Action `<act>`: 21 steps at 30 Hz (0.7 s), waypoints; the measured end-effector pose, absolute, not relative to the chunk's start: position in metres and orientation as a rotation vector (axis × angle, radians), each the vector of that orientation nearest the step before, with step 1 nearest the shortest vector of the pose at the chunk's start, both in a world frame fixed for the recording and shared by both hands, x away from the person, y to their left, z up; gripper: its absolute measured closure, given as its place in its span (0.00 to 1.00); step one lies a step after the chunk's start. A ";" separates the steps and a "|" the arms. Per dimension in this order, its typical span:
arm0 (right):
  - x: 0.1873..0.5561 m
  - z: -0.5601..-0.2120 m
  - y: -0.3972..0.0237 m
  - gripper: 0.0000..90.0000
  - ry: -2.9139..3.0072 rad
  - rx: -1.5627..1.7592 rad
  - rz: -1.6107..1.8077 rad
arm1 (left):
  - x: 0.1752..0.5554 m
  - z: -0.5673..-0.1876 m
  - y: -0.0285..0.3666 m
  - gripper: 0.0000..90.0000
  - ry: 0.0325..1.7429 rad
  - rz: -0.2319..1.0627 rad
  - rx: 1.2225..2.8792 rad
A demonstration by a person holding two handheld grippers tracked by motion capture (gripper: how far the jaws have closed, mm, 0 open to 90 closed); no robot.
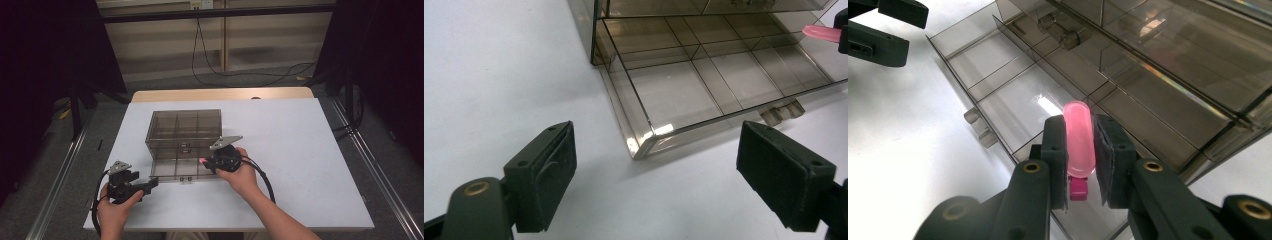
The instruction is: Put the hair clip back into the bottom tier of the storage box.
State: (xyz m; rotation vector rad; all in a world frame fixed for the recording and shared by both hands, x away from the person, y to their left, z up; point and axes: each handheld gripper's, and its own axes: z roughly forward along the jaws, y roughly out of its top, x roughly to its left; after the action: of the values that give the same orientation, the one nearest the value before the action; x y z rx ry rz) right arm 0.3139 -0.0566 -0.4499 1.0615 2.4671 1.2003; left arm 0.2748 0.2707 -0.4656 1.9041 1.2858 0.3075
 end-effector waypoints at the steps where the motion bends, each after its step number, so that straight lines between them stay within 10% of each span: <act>1: 0.314 -0.450 -0.057 0.85 2.469 1.061 1.195 | 0.275 -0.466 0.271 0.18 1.287 0.308 1.902; 21: 0.314 -0.455 -0.055 0.84 2.484 1.067 1.175 | 0.274 -0.465 0.271 0.19 1.286 0.312 1.900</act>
State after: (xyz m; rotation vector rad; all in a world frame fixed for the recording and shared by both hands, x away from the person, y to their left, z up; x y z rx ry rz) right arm 0.3144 -0.0549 -0.4545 1.0672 2.4836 1.1747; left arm 0.2742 0.2713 -0.4649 1.9003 1.2860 0.3122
